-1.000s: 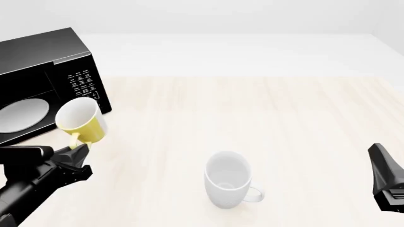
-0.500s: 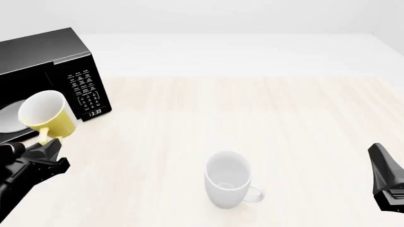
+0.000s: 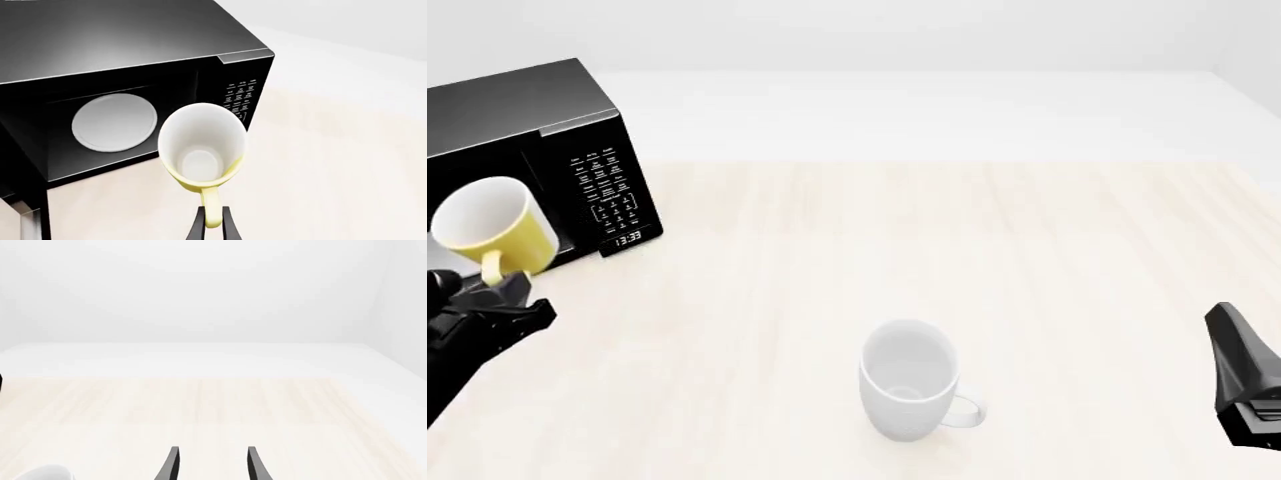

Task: Put the yellow and white mug in the microwave and close it.

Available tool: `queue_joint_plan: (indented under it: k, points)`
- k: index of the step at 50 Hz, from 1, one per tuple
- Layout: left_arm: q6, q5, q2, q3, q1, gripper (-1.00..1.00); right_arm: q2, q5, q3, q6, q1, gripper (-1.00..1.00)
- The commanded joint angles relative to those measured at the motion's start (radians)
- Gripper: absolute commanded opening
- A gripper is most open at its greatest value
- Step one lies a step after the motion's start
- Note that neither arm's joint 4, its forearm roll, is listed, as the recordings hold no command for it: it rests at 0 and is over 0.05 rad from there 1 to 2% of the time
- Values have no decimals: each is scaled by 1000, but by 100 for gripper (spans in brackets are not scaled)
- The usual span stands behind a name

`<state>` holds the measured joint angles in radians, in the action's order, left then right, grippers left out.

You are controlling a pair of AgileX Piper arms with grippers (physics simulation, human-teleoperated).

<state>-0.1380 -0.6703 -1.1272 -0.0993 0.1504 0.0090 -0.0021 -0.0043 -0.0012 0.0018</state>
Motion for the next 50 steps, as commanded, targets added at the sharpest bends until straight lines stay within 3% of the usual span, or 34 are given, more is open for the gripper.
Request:
queue_joint_plan:
  k: [1, 22, 50]
  points:
    - [-10, -37, -106, -55, 40, -100, 0, 0, 0, 0, 0, 100]
    - [-45, -91, -274, -144, 73, -100, 0, 0, 0, 0, 0, 100]
    - [-24, -149, -397, -207, 167, -100, 0, 0, 0, 0, 0, 100]
